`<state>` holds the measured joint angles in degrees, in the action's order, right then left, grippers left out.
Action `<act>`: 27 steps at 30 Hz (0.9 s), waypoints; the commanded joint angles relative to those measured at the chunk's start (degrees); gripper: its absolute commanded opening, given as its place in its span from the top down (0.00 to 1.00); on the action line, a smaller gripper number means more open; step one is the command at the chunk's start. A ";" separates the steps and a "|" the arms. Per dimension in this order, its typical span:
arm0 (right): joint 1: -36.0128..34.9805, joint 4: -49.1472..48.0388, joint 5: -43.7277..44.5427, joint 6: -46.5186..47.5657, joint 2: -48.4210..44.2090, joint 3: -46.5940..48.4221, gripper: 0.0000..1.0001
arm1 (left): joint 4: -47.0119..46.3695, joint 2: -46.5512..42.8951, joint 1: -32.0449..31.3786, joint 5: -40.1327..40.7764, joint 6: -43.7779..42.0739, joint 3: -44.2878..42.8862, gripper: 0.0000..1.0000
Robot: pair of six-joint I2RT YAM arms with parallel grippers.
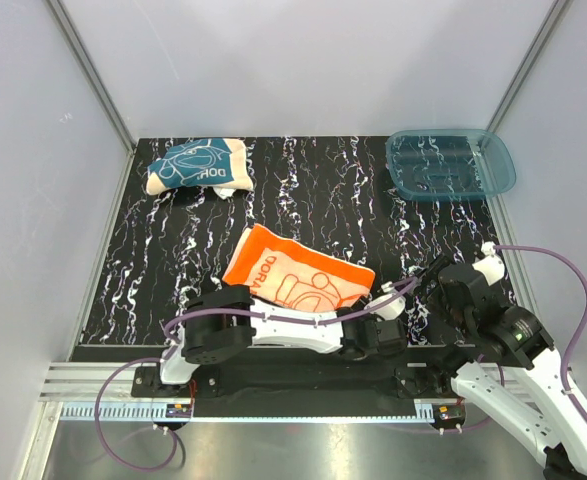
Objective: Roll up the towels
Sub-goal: Roll the towel
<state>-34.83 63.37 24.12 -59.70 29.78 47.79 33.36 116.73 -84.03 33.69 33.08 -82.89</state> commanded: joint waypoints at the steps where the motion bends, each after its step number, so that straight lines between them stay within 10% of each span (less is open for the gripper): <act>1: 0.11 0.70 -0.03 -0.68 -0.08 1.69 0.16 | -0.58 0.43 -0.08 5.06 2.25 -1.05 0.55; 14: 0.11 -1.06 -0.65 0.02 3.44 2.57 0.16 | -9.80 -3.08 2.64 -1.43 8.14 11.78 0.57; 20: 0.11 -2.64 -0.74 0.29 5.02 3.01 0.15 | -12.79 -5.80 4.22 -3.80 7.79 14.95 0.97; 27: 0.11 -5.28 -0.65 2.31 9.23 5.38 0.16 | -25.17 -18.27 11.07 -17.94 6.38 26.44 1.00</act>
<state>-34.83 61.21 22.87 -58.92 37.01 50.11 14.06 103.92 -76.60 24.73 39.48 -61.12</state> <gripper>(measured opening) 0.840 0.042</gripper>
